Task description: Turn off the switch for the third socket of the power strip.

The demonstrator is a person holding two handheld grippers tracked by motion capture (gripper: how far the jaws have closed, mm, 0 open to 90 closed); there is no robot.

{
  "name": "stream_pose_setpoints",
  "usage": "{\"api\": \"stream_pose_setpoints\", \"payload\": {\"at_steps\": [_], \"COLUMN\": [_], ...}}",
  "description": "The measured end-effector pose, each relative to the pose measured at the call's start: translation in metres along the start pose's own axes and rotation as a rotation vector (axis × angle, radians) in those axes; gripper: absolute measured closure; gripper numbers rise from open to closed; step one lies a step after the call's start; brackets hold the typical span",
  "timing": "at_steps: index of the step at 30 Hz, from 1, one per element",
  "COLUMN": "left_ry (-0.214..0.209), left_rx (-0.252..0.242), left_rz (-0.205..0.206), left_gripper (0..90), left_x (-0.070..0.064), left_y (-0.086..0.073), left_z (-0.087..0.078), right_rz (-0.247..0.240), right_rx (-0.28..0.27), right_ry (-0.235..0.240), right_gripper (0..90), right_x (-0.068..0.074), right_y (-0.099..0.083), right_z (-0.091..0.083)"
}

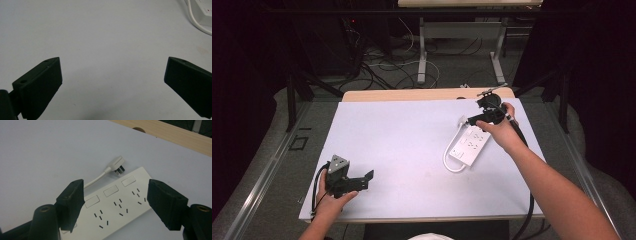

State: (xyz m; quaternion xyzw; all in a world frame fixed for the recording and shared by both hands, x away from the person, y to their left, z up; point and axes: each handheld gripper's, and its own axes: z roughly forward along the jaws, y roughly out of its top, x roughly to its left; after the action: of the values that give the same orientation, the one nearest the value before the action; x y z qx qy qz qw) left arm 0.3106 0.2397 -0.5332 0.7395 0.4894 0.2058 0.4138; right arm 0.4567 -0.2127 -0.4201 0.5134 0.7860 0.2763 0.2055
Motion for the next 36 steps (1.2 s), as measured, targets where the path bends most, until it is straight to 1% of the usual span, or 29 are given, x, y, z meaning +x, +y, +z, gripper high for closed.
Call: {"api": "stream_pose_setpoints", "payload": {"at_steps": [5, 6, 9, 11, 13, 14, 20, 21, 25, 26, 27, 28, 33, 34, 36], "left_ry": [-0.001, -0.001, 0.000, 0.000, -0.001, -0.001, -0.002, -0.001, -0.001, -0.001, -0.001, -0.002, -0.002, -0.003, -0.003], "left_rx": [0.001, 0.001, -0.001, -0.001, 0.000, 0.000, 0.000, 0.000, 0.004, 0.004, 0.003, 0.005, 0.007, 0.006, 0.007], "left_rz": [0.002, 0.001, 0.000, 0.001, 0.002, 0.001, 0.001, 0.002, 0.004, 0.004, 0.003, 0.004, 0.005, 0.006, 0.007], "left_gripper": [1.4, 1.4, 1.5, 1.5, 1.5, 1.5, 1.7, 1.7, 1.7, 1.7, 1.7, 1.7, 2.0, 2.1, 2.1], "left_x": [0.000, 0.000, 0.000, 0.000, 0.000, 0.000, 0.000, 0.000, 0.000, 0.000, 0.000, 0.000, 0.000, 0.000, 0.000], "left_y": [0.000, 0.000, 0.000, 0.000, 0.000, 0.000, 0.000, 0.000, 0.000, 0.000, 0.000, 0.000, 0.000, 0.000, 0.000], "left_z": [0.000, 0.000, 0.000, 0.000, 0.000, 0.000, 0.000, 0.000, 0.000, 0.000, 0.000, 0.000, 0.000, 0.000, 0.000], "right_rz": [0.003, 0.009, 0.011, 0.017, 0.039, 0.039, 0.042, 0.050, 0.040, 0.045, 0.040, 0.051, 0.054, 0.054, 0.057], "right_rx": [0.015, 0.013, 0.012, 0.012, 0.023, 0.023, 0.028, 0.025, 0.018, 0.019, 0.025, 0.024, 0.033, 0.047, 0.051], "right_ry": [0.000, 0.006, 0.002, 0.007, 0.021, 0.021, 0.016, 0.015, 0.007, 0.004, 0.005, 0.003, -0.003, -0.004, -0.001], "right_gripper": [32.0, 32.1, 32.8, 34.1, 35.6, 35.6, 37.0, 37.3, 37.0, 36.8, 36.8, 36.9, 36.9, 36.8, 36.8], "right_x": [-0.002, -0.002, -0.003, -0.005, -0.007, -0.007, -0.012, -0.014, -0.018, -0.018, -0.020, -0.020, -0.023, -0.024, -0.025], "right_y": [0.002, 0.002, 0.003, 0.004, 0.005, 0.005, 0.006, 0.006, 0.007, 0.007, 0.007, 0.007, 0.007, 0.007, 0.007], "right_z": [0.007, 0.008, 0.010, 0.013, 0.017, 0.017, 0.024, 0.026, 0.030, 0.031, 0.032, 0.033, 0.038, 0.041, 0.043]}}
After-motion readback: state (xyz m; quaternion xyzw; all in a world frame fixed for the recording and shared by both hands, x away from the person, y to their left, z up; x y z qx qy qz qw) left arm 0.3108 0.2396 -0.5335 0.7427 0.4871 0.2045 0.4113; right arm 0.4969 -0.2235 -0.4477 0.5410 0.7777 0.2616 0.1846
